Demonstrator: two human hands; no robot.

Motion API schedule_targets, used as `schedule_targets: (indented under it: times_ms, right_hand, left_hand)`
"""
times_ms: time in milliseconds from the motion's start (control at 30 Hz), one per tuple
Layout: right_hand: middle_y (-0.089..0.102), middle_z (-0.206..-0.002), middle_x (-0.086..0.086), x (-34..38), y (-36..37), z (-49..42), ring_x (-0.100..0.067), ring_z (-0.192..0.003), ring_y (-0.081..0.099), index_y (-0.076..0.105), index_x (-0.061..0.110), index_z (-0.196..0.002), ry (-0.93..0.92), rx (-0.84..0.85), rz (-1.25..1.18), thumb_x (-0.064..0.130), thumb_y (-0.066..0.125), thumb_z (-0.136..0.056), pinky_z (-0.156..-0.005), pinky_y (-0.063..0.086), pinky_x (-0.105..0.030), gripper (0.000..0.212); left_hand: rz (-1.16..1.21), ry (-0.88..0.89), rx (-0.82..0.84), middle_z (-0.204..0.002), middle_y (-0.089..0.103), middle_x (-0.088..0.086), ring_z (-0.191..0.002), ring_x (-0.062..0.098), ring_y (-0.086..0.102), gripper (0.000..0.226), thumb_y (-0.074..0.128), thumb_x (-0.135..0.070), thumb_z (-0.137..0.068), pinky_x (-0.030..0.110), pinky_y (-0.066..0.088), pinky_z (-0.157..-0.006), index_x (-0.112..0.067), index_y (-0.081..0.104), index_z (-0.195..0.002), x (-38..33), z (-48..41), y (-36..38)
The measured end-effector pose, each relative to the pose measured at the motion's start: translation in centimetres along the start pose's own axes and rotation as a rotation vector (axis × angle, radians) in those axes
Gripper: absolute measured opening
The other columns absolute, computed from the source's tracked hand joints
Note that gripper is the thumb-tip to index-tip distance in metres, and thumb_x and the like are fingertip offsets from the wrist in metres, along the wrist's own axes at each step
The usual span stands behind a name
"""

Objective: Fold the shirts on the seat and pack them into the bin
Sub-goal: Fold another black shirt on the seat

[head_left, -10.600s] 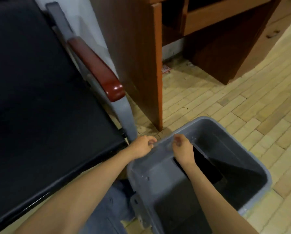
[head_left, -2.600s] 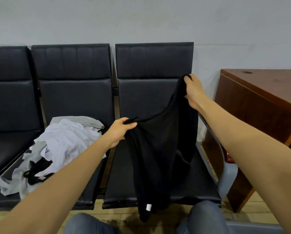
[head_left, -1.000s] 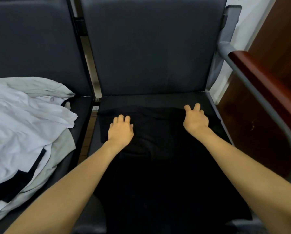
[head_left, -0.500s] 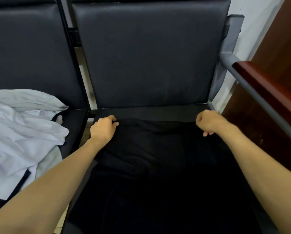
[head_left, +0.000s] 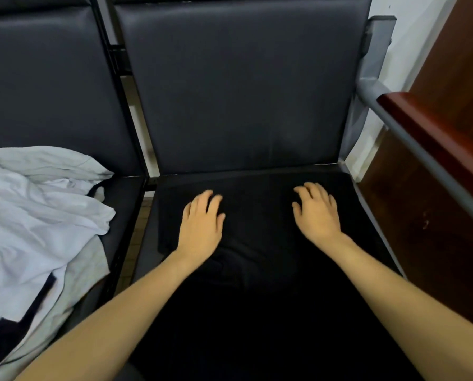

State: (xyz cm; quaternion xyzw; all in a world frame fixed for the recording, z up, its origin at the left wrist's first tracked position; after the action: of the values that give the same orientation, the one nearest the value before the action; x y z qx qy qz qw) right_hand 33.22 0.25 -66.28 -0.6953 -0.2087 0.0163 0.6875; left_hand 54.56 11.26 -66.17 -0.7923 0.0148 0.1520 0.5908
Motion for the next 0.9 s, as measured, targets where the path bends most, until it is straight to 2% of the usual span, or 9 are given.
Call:
schedule_targets:
  times_ms: [167, 300, 433, 533, 600, 700, 800, 867, 900]
  right_hand:
    - [-0.008, -0.161, 0.001, -1.4, 2.2, 1.2, -0.033, -0.145, -0.015, 0.0, 0.034, -0.152, 0.124, 0.334, 0.108, 0.062, 0.016, -0.096, -0.108, -0.005, -0.067, 0.064]
    - [-0.013, -0.16, 0.002, -2.0, 2.4, 0.2, -0.032, -0.144, -0.019, -0.007, 0.035, -0.151, 0.141, 0.325, 0.157, 0.068, 0.009, -0.092, -0.107, -0.008, -0.068, 0.069]
    - [-0.013, -0.16, 0.002, -1.7, 2.5, -1.8, -0.028, -0.145, -0.019, -0.005, 0.034, -0.151, 0.13, 0.331, 0.126, 0.065, 0.008, -0.094, -0.11, -0.011, -0.064, 0.066]
    - [-0.005, -0.161, 0.001, -1.0, 1.9, -2.4, -0.024, -0.146, -0.015, 0.003, 0.032, -0.152, 0.126, 0.353, -0.034, 0.059, 0.015, -0.097, -0.112, -0.01, -0.06, 0.062]
    - [0.014, -0.159, -0.003, 0.2, 0.3, -1.0, -0.023, -0.148, 0.0, 0.02, 0.024, -0.151, 0.06, 0.232, -0.113, 0.05, 0.029, -0.1, -0.115, 0.001, -0.056, 0.059]
    - [0.05, -0.136, -0.006, 2.8, -2.5, 3.6, -0.024, -0.128, 0.044, 0.052, 0.016, -0.132, -0.111, 0.078, -0.088, 0.032, 0.049, -0.097, -0.106, 0.037, -0.04, 0.038]
    - [0.058, -0.119, -0.003, 3.8, -3.4, 9.0, -0.021, -0.109, 0.055, 0.061, 0.017, -0.119, -0.139, 0.165, -0.033, 0.032, 0.048, -0.097, -0.088, 0.047, -0.033, 0.029]
    - [0.054, -0.126, -0.003, 3.4, -3.3, 11.8, -0.021, -0.116, 0.051, 0.056, 0.017, -0.126, -0.1, 0.27, 0.041, 0.036, 0.046, -0.098, -0.092, 0.046, -0.034, 0.035]
    - [0.049, -0.133, -0.003, 2.9, -2.9, 13.0, -0.022, -0.122, 0.047, 0.051, 0.018, -0.132, -0.062, 0.339, 0.072, 0.038, 0.044, -0.098, -0.096, 0.044, -0.037, 0.04]
  left_hand:
    - [-0.06, -0.349, 0.425, -0.16, -0.009, 0.004, -0.145, 0.027, -0.014, 0.069, 0.016, -0.065, -0.093, 0.053, -0.008, -0.114, -0.032, 0.001, -0.152, 4.0, 0.5, 2.5]
    - [-0.084, -0.3, 0.527, -0.158, -0.017, 0.0, -0.144, 0.024, -0.02, 0.073, 0.016, -0.073, -0.088, 0.055, -0.013, -0.112, -0.04, -0.006, -0.149, 5.8, -1.3, 2.7]
    - [-0.118, -0.241, 0.522, -0.16, -0.005, 0.002, -0.147, 0.024, -0.008, 0.068, 0.024, -0.063, -0.094, 0.051, -0.003, -0.117, -0.032, 0.007, -0.152, 6.8, -4.3, 1.5]
    - [-0.236, -0.137, 0.307, -0.159, 0.009, 0.01, -0.146, 0.027, 0.005, 0.059, 0.036, -0.042, -0.1, 0.046, 0.007, -0.118, -0.015, 0.021, -0.15, 4.1, -3.9, -0.3]
    - [-0.17, -0.059, 0.186, -0.154, 0.024, 0.01, -0.142, 0.027, 0.021, 0.051, 0.043, -0.035, -0.098, 0.04, 0.017, -0.116, -0.012, 0.035, -0.144, 1.0, -1.4, -1.3]
    - [-0.121, 0.005, 0.229, -0.141, 0.043, 0.001, -0.129, 0.022, 0.04, 0.038, 0.045, -0.034, -0.097, 0.034, 0.032, -0.104, -0.019, 0.054, -0.131, -1.7, 3.5, -1.6]
    - [-0.109, 0.069, 0.223, -0.118, 0.058, 0.002, -0.108, 0.025, 0.057, 0.029, 0.061, -0.027, -0.09, 0.038, 0.045, -0.089, -0.017, 0.065, -0.116, -2.3, 7.9, -2.9]
    - [-0.107, 0.084, 0.152, -0.107, 0.063, 0.005, -0.097, 0.029, 0.063, 0.028, 0.07, -0.024, -0.083, 0.04, 0.05, -0.081, -0.013, 0.069, -0.109, -2.2, 10.1, -4.0]
    - [-0.109, 0.064, 0.187, -0.112, 0.062, 0.005, -0.102, 0.028, 0.061, 0.031, 0.067, -0.028, -0.086, 0.041, 0.05, -0.083, -0.014, 0.068, -0.113, -2.1, 11.1, -4.2]
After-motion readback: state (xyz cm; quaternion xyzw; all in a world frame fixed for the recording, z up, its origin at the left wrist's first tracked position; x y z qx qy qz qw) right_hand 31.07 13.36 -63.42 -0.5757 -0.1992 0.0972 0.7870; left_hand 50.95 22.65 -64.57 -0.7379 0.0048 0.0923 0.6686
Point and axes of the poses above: each hand's wrist, its own z-axis away from the middle knuckle, its own y-axis out of the palm, x = y × z, the point moved 7 cm from there along -z, towards the middle knuckle
